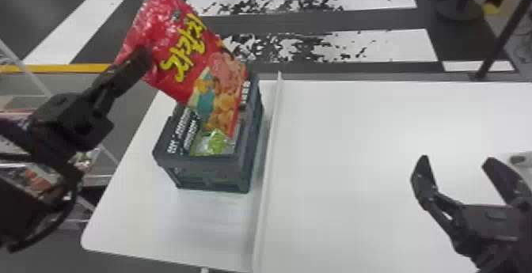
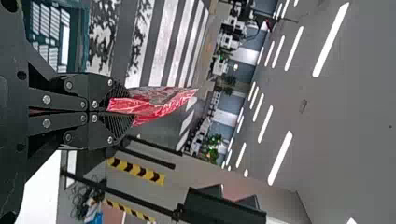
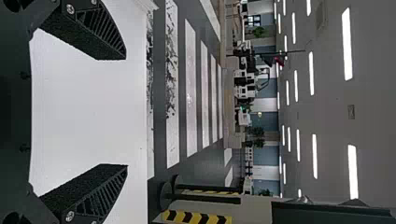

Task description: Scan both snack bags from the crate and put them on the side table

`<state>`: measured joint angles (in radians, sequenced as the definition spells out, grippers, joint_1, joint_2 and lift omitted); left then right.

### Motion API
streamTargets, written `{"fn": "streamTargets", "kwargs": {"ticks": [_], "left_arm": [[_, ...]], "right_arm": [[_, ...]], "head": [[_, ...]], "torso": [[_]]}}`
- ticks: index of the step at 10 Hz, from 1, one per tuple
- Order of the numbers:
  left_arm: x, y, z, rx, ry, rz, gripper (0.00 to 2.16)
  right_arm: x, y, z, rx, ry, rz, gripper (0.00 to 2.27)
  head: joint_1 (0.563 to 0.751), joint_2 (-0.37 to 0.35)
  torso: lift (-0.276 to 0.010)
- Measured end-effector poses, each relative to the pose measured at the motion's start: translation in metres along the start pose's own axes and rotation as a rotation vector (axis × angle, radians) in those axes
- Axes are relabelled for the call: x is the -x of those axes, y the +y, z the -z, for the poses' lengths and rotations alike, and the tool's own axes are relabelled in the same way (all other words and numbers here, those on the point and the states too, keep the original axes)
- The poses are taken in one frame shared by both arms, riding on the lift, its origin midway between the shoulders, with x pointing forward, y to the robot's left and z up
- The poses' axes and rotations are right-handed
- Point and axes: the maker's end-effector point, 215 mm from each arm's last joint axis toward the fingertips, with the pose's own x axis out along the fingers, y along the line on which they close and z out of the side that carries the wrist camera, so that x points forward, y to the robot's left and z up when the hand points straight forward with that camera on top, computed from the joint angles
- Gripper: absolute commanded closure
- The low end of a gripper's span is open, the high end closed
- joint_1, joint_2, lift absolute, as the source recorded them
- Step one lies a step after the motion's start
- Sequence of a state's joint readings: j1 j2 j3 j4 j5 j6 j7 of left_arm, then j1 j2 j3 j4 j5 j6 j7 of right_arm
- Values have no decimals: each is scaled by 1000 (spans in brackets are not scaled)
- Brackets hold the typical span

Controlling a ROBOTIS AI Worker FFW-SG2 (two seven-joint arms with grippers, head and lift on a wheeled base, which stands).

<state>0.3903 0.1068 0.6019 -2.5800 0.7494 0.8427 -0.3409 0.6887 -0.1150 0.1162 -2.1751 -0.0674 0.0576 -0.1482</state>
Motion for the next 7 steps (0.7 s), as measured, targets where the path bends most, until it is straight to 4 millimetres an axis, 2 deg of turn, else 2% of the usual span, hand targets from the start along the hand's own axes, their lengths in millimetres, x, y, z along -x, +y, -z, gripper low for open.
{"fn": "streamTargets", "kwargs": {"ticks": [1,3,7], "left_arm": [[-2,-9,6,37,0,43,2138],[-22,-28,37,141,2,155,2138],[-87,-84,136,306,48,329,2138]], "right_arm": [[0,-1,0,1,0,2,103],[0,-4,-1,3,-2,8,103],[3,-19,-7,7,-9,53,103]], "head": [[695,117],[695,75],[695,-81]], "torso": [[-87],[-87],[-87]]}}
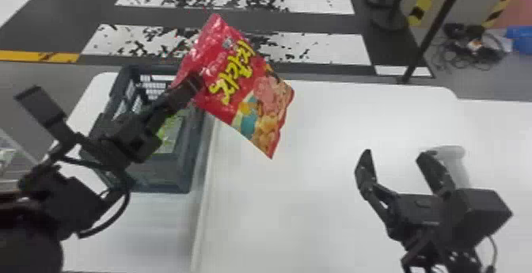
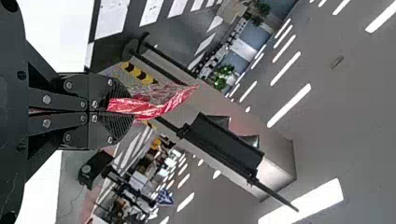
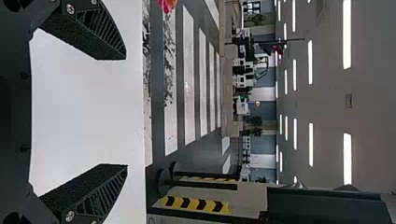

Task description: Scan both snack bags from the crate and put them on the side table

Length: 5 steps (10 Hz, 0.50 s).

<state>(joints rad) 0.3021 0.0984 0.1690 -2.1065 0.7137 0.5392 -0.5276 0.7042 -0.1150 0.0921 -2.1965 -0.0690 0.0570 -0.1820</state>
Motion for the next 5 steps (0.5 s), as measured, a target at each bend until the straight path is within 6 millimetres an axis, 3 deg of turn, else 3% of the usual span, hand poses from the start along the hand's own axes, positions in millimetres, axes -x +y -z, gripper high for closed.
{"fn": "streamTargets", "kwargs": {"ticks": [2,5], "left_arm": [[-33,-2,56,72,60,58,2138],[-85,-32,124,157,155,167,2135]], "right_arm": [[1,-2,-3,-1,-7,7,103],[1,-3,-5,-5,-9,9,103]], "head": [[695,-152],[695,-248]], "torso": [[-87],[-87]]}}
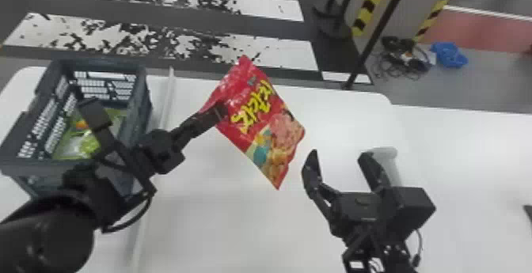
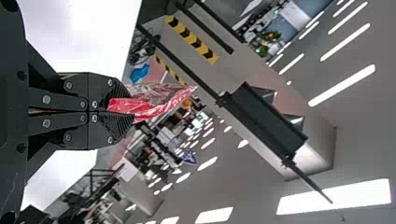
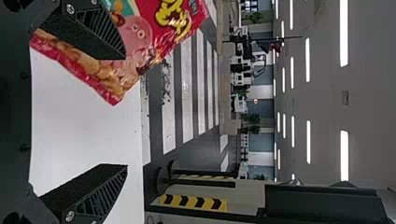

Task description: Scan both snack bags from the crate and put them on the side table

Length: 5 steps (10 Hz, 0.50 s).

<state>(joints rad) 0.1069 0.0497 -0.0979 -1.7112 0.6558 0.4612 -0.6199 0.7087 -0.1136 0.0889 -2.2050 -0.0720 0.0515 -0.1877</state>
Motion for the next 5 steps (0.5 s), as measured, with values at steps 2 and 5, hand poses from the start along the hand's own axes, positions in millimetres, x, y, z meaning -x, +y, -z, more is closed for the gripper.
{"fn": "streamTargets", "kwargs": {"ticks": [2,5], "left_arm": [[-30,-10,37,-13,90,15,930],[-36,1,72,-19,158,-72,66]], "right_arm": [[0,-1,0,-1,0,6,103],[-1,-2,0,-4,-1,10,103]], "head": [[695,-313],[695,-337]], "torso": [[-87],[-87]]}}
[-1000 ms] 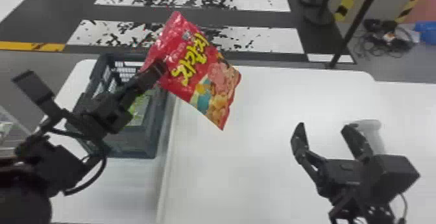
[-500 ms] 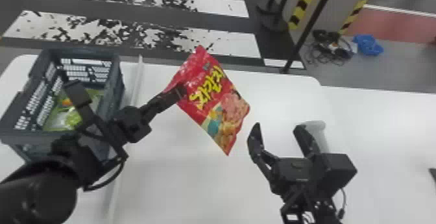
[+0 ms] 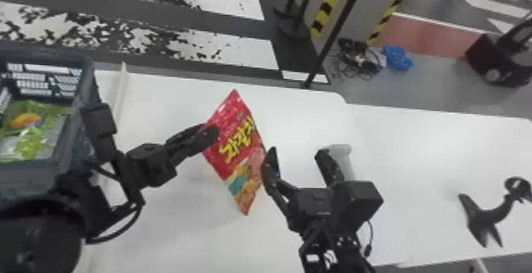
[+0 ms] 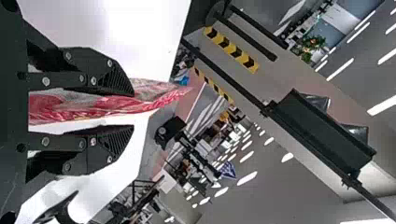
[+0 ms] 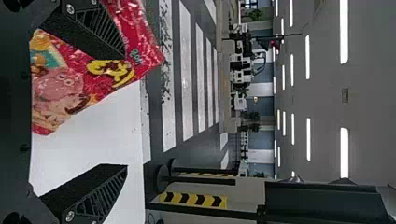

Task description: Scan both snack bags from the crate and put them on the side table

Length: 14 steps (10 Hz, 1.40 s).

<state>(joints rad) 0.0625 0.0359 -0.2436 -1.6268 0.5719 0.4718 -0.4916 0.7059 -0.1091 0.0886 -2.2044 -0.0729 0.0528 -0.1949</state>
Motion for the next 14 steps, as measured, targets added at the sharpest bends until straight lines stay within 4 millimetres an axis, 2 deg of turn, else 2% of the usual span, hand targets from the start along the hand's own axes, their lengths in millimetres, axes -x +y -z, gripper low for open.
{"fn": "streamTargets", "kwargs": {"ticks": [1,3,5,7,8,10,11,12,14], "left_arm": [[4,2,-1,-16,-2,-26,70],[12,3,-18,-93,-14,-76,70],[34,13,-44,-251,-36,-201,70],[79,20,-80,-414,-79,-332,73],[108,31,-97,-452,-106,-414,73],[167,57,-120,-476,-150,-586,76],[195,69,-128,-489,-166,-658,80],[213,73,-134,-504,-188,-693,83],[242,75,-151,-544,-251,-742,83]], "right_arm": [[0,0,0,-1,1,0,103],[0,1,1,-2,3,-1,100],[-1,0,4,-9,9,0,103],[-4,2,10,-14,27,-10,83],[-7,5,19,-18,59,-28,60],[-16,8,41,-28,146,-69,80],[-22,7,51,-35,191,-91,76],[-26,5,62,-55,241,-118,93],[-27,-3,98,-147,414,-181,97]], "head": [[695,-333],[695,-321],[695,-282],[695,-228],[695,-181],[695,-75],[695,-53],[695,-17],[695,19]], "torso": [[-87],[-87],[-87],[-87],[-87],[-87],[-87],[-87],[-87]]}}
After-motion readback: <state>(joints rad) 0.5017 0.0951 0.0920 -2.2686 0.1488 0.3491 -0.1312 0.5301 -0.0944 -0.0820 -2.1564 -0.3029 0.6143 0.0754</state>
